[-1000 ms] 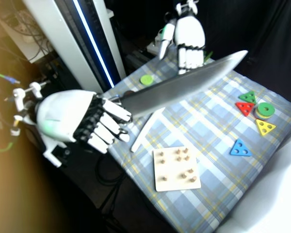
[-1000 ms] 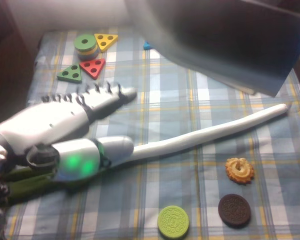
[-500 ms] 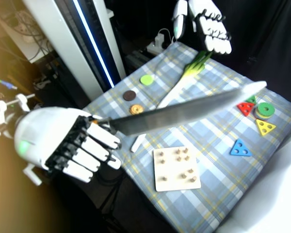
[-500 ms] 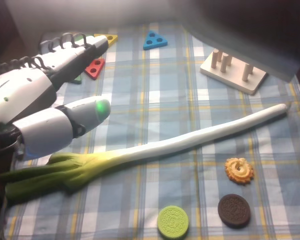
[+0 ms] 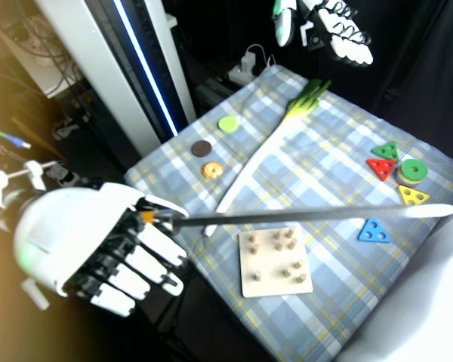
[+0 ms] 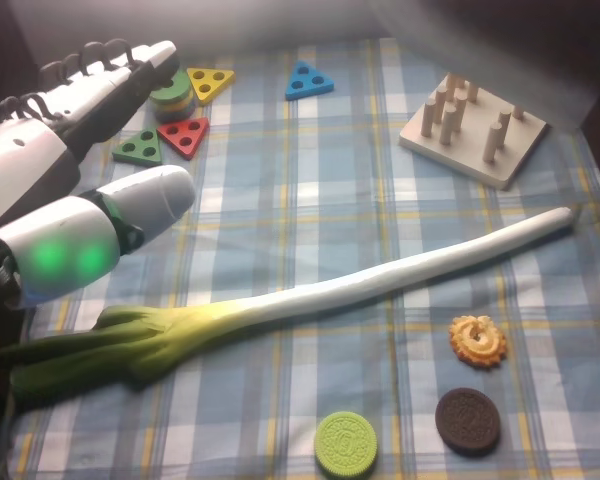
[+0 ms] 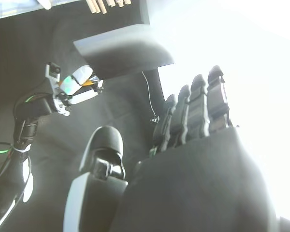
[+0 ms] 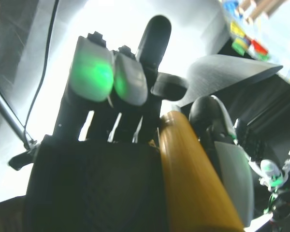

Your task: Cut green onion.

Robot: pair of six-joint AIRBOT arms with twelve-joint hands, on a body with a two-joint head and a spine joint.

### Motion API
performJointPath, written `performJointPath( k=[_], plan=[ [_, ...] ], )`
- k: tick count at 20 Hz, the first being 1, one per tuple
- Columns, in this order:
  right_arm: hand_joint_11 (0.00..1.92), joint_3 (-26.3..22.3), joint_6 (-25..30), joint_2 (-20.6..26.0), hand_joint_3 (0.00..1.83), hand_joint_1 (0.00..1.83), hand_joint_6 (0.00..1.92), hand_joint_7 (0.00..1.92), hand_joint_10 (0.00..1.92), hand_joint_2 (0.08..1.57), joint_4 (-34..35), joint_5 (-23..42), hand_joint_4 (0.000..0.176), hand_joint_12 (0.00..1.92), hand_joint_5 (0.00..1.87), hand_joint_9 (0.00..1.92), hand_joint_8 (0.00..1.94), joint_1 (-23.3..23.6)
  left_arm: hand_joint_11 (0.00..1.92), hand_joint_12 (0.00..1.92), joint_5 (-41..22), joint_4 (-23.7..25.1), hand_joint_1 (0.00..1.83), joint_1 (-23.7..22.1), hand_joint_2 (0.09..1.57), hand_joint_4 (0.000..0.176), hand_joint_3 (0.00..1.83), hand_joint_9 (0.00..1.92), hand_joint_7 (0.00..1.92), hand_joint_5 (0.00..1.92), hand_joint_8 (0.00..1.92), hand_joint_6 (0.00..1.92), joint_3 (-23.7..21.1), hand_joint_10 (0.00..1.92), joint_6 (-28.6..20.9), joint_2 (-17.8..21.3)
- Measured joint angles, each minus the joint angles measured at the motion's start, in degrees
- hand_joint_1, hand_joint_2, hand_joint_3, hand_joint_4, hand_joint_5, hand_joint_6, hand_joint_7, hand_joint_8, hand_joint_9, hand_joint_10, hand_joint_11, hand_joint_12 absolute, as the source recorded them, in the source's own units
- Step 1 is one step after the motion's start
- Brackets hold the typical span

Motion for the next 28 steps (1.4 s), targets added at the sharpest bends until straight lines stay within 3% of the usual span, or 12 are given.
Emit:
performJointPath(
  k=[11,13,14,15,16,28],
  plan=[
    [1.43,2.3,-0.7,-1.2,0.0,0.04,1.92,1.32,1.92,1.51,-8.6,-11.3,0.025,1.92,1.09,1.42,1.94,6.7,0.0,0.0,-1.9,-0.7,0.0,0.7,1.37,0.0,0.0,0.0,0.0,0.0,0.0,0.0,-0.1,0.0,0.0,0.0],
    [1.4,2.6,-1.0,-1.4,0.0,0.05,1.92,1.28,1.92,1.53,-11.1,-13.2,0.039,1.92,1.05,1.37,1.94,9.5,0.0,0.0,-2.0,-0.9,0.0,0.7,1.37,0.0,0.0,0.0,0.0,0.0,0.0,0.0,-0.1,0.0,0.0,0.0],
    [1.37,2.8,-1.3,-1.6,0.0,0.1,1.92,1.26,1.92,1.52,-12.1,-14.0,0.111,1.92,1.03,1.34,1.94,10.7,0.0,0.0,-2.1,-0.9,0.0,0.8,1.37,0.0,0.0,0.0,0.0,0.0,0.0,0.0,-0.1,0.0,0.0,0.1],
    [1.35,2.8,-2.3,-1.9,0.0,0.11,1.92,1.24,1.92,1.52,-13.1,-15.2,0.163,1.92,1.01,1.33,1.94,12.0,0.0,0.0,-2.1,-0.9,0.0,0.8,1.36,0.0,0.0,0.0,0.0,0.0,0.0,0.0,-0.1,0.0,0.0,0.0],
    [1.36,2.8,-2.8,-2.1,0.0,0.09,1.92,1.23,1.92,1.52,-13.6,-15.9,0.173,1.92,1.0,1.32,1.94,12.5,0.0,0.0,-2.2,-0.9,0.0,0.9,1.36,0.0,0.0,0.0,0.0,0.0,0.0,0.0,-0.1,0.0,0.0,0.1],
    [1.4,3.5,-3.0,-2.0,0.0,0.12,1.92,1.27,1.92,1.54,-15.1,-20.3,0.176,1.92,1.03,1.37,1.94,14.7,0.0,0.0,-2.4,-0.9,0.0,1.2,1.36,0.0,0.0,0.0,0.0,0.0,0.0,0.0,-0.2,0.0,0.0,0.0]
  ],
)
